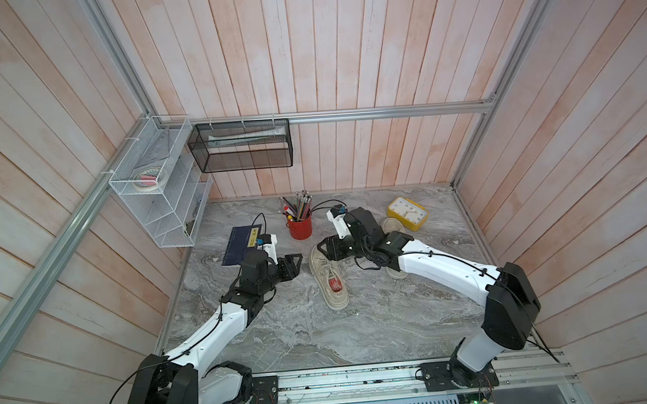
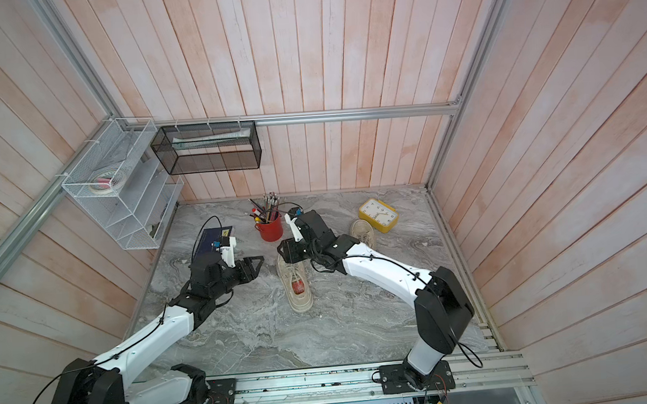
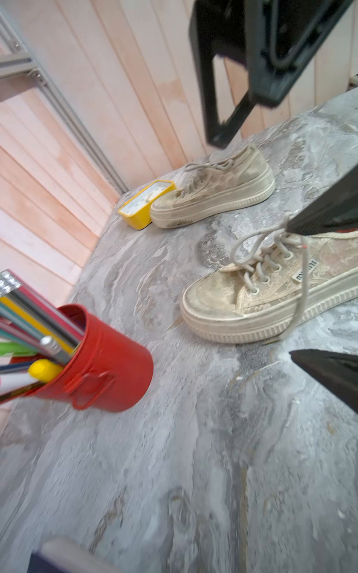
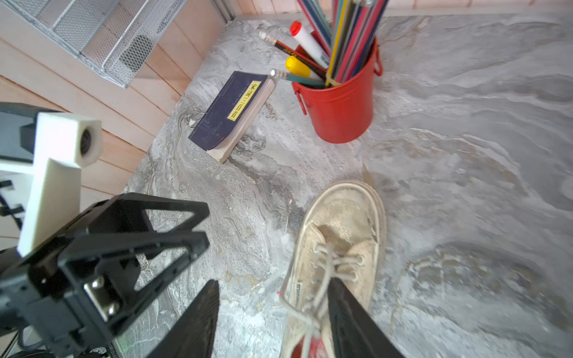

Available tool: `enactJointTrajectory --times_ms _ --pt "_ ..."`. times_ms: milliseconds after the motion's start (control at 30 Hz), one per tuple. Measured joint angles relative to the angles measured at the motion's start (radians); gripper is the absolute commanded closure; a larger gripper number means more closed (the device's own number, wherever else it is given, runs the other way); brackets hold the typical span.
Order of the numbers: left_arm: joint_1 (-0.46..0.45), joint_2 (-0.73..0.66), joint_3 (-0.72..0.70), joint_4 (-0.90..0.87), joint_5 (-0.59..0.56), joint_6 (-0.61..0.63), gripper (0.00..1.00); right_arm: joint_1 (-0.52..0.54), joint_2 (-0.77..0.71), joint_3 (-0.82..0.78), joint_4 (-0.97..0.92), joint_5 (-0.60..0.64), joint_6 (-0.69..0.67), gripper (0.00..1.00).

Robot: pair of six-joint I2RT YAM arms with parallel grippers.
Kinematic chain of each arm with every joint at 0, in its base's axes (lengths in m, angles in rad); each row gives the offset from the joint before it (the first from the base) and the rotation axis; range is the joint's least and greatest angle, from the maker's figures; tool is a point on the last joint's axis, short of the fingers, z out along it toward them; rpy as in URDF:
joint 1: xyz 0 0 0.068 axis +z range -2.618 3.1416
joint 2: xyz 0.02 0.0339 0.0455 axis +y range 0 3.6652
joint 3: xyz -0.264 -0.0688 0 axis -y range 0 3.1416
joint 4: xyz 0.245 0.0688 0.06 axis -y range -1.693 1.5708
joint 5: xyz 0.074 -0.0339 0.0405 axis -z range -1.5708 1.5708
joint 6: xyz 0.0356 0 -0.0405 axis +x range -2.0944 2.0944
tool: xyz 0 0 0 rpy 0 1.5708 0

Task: Remove the insole from the shoe
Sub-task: Untie the shoelace on the shoe.

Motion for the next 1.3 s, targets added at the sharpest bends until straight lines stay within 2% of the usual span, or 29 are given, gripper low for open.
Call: enactJointTrajectory --times_ms 67,200,300,400,667,1000,1100,1300 --pt "0.001 -0.011 0.0 -0.009 -0.026 -0.005 0.43 0.0 -0.076 -0.049 -0.017 0.016 0.007 0.44" --pt "0.001 0.001 0.002 -0.025 0.001 0.009 0.44 0.019 -0.145 -0.124 -0.046 0.016 0.04 0.45" --pt "-0.002 0.02 0.003 -0.043 0.056 0.036 0.44 0.066 -0.122 -0.158 -0.068 0.009 0.065 0.46" --pt "-0.011 0.034 0.003 -0.056 0.123 0.061 0.44 0.097 -0.088 -0.183 -0.077 -0.005 0.087 0.52" --pt "-0.1 0.087 0.003 -0.085 0.229 0.103 0.44 0.098 -0.01 -0.191 -0.077 -0.004 0.11 0.65" --pt "-0.125 0.23 0.044 -0.082 0.322 0.129 0.44 0.095 0.036 -0.185 -0.073 0.014 0.116 0.96" --pt "-0.134 0.264 0.069 -0.082 0.34 0.134 0.43 0.093 0.035 -0.176 -0.072 0.016 0.117 1.0" --pt "-0.148 0.34 0.144 -0.103 0.333 0.138 0.42 0.093 0.011 -0.155 -0.058 0.011 0.116 1.0"
